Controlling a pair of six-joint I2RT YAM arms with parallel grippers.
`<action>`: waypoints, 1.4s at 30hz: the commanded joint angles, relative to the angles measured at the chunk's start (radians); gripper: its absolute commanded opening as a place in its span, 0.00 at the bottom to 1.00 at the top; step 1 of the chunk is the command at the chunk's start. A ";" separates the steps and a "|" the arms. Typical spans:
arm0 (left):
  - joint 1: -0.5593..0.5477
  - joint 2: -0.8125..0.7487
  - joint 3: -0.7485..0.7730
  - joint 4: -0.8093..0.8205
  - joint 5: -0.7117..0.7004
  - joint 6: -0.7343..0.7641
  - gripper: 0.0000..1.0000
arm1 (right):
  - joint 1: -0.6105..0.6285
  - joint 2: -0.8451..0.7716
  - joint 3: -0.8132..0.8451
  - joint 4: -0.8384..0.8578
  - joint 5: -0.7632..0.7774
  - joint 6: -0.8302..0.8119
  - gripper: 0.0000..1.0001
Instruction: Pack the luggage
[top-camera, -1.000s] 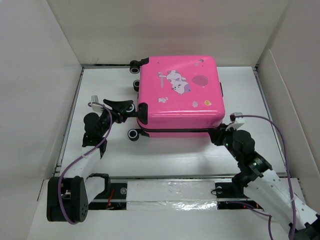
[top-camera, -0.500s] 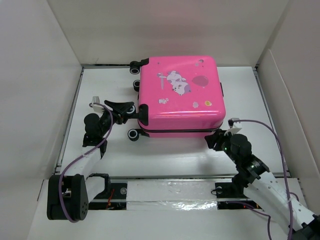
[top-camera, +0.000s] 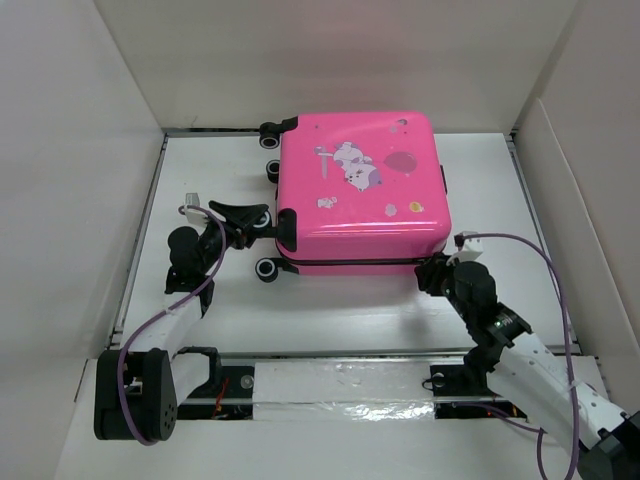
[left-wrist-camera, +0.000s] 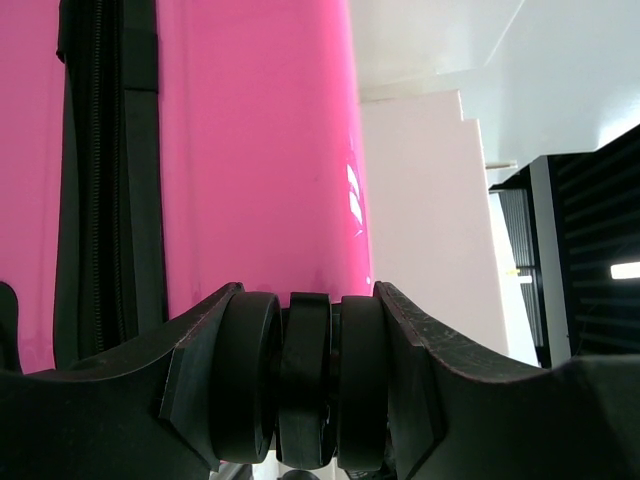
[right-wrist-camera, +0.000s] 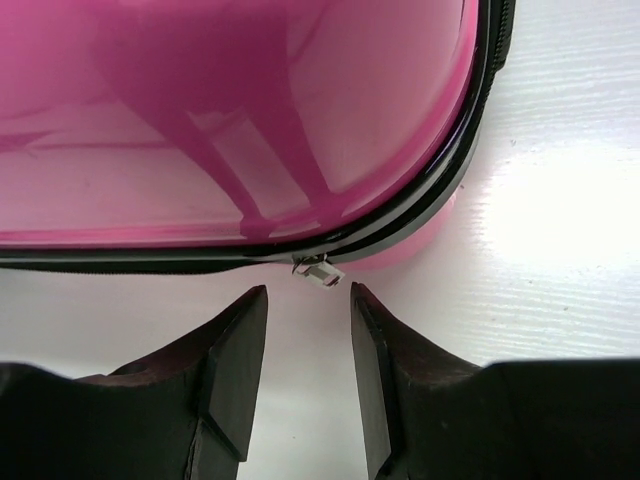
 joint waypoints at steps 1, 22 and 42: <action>0.002 -0.038 0.026 0.081 0.034 0.035 0.00 | -0.008 0.025 0.047 0.088 0.046 -0.025 0.44; 0.002 -0.045 0.012 0.007 0.029 0.085 0.00 | -0.008 0.191 0.099 0.246 0.162 -0.126 0.00; -0.249 -0.149 -0.062 -0.125 -0.141 0.266 0.00 | 0.464 0.706 0.494 0.298 -0.241 -0.198 0.00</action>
